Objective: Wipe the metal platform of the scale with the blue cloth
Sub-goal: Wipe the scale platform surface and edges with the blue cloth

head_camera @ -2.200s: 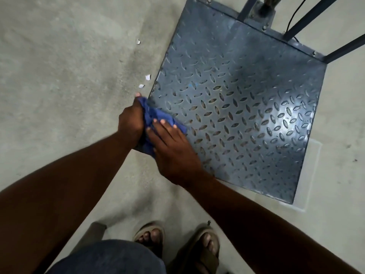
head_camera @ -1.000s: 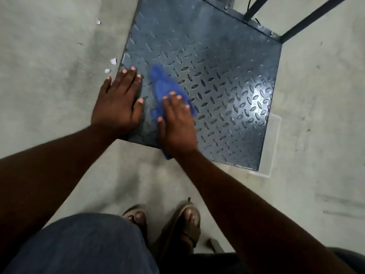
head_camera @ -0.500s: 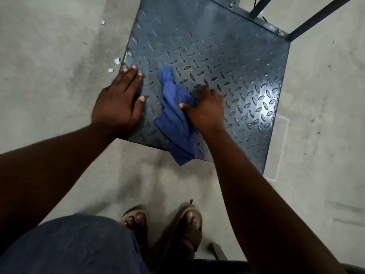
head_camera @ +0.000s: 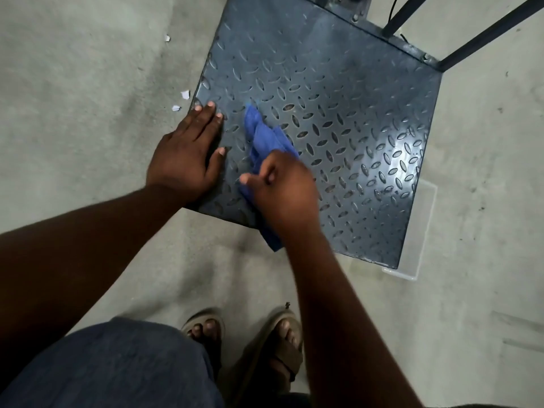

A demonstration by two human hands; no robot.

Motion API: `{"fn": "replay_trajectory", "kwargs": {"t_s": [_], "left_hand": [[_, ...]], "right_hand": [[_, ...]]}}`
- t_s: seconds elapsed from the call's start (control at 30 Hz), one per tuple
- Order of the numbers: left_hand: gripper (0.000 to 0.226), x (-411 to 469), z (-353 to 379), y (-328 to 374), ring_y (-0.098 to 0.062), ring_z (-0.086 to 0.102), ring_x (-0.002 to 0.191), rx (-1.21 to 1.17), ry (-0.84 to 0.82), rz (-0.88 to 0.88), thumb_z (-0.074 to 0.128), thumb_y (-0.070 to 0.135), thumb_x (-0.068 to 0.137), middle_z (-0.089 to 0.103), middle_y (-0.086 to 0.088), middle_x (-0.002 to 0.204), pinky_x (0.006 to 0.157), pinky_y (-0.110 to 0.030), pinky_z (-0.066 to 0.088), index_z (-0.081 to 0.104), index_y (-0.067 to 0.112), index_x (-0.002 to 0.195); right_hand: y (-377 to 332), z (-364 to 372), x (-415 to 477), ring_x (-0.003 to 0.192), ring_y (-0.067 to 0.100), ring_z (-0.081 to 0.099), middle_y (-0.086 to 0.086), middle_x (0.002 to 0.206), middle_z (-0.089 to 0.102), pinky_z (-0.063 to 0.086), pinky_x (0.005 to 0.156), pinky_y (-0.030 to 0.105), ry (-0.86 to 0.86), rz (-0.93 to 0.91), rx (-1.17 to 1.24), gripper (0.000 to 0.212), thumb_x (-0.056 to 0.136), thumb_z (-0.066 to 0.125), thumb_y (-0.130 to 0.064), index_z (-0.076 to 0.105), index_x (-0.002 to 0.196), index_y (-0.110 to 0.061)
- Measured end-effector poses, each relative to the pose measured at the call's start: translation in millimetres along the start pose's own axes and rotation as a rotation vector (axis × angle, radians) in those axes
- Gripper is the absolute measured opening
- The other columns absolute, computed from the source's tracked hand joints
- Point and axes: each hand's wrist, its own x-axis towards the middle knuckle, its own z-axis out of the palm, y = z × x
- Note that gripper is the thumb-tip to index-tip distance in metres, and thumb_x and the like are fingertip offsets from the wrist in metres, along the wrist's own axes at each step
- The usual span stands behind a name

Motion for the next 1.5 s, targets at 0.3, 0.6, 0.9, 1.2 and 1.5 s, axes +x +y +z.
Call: {"fn": "replay_trajectory", "kwargs": {"t_s": [0.3,0.6,0.9,1.2,1.5], "left_hand": [[0.066,-1,0,1,-0.026,0.028,0.164,-0.01,0.004,-0.012,0.046,0.043,0.108,0.029,-0.004,0.178,0.11,-0.055,0.051,0.037,0.017,0.168],[0.054,1,2,0,-0.04,0.05,0.143,0.048,-0.063,0.005,0.048,0.042,0.105,0.053,-0.018,0.157,0.096,-0.051,0.049,0.054,0.014,0.151],[0.07,-4,-3,2,-0.021,0.033,0.162,-0.192,-0.008,-0.046,0.047,0.043,0.103,0.033,-0.001,0.176,0.119,-0.048,0.044,0.039,0.017,0.168],[0.064,-2,2,0,-0.026,0.032,0.163,-0.008,0.05,-0.002,0.045,0.04,0.108,0.032,-0.004,0.177,0.112,-0.053,0.05,0.039,0.019,0.168],[0.063,-2,1,2,-0.031,0.033,0.162,-0.016,0.061,0.01,0.045,0.039,0.108,0.035,-0.009,0.175,0.111,-0.054,0.049,0.04,0.017,0.167]], "right_hand": [[25,29,-13,0.095,0.019,0.058,0.0,0.098,0.066,0.048,0.089,0.042,0.156,0.12,-0.03,0.007,0.092,0.065,-0.021,0.067,0.086,-0.022],[-37,-59,9,0.083,0.033,0.065,0.02,0.091,0.067,0.057,0.076,0.042,-0.003,0.264,1.083,0.01,0.099,0.06,-0.018,0.064,0.1,-0.009],[47,-81,24,0.107,0.027,0.071,0.006,0.113,0.073,0.058,0.091,0.038,0.436,0.511,0.633,0.026,0.096,0.065,-0.024,0.067,0.12,-0.014],[54,44,11,0.158,0.026,0.019,0.008,0.169,0.026,0.015,0.128,0.049,0.21,0.018,-0.292,0.061,0.103,0.039,-0.04,0.035,0.159,-0.016],[149,-22,44,0.159,0.027,0.015,0.01,0.172,0.017,0.014,0.126,0.057,0.294,0.16,-0.521,0.073,0.101,0.025,-0.058,0.024,0.164,-0.022]]}}
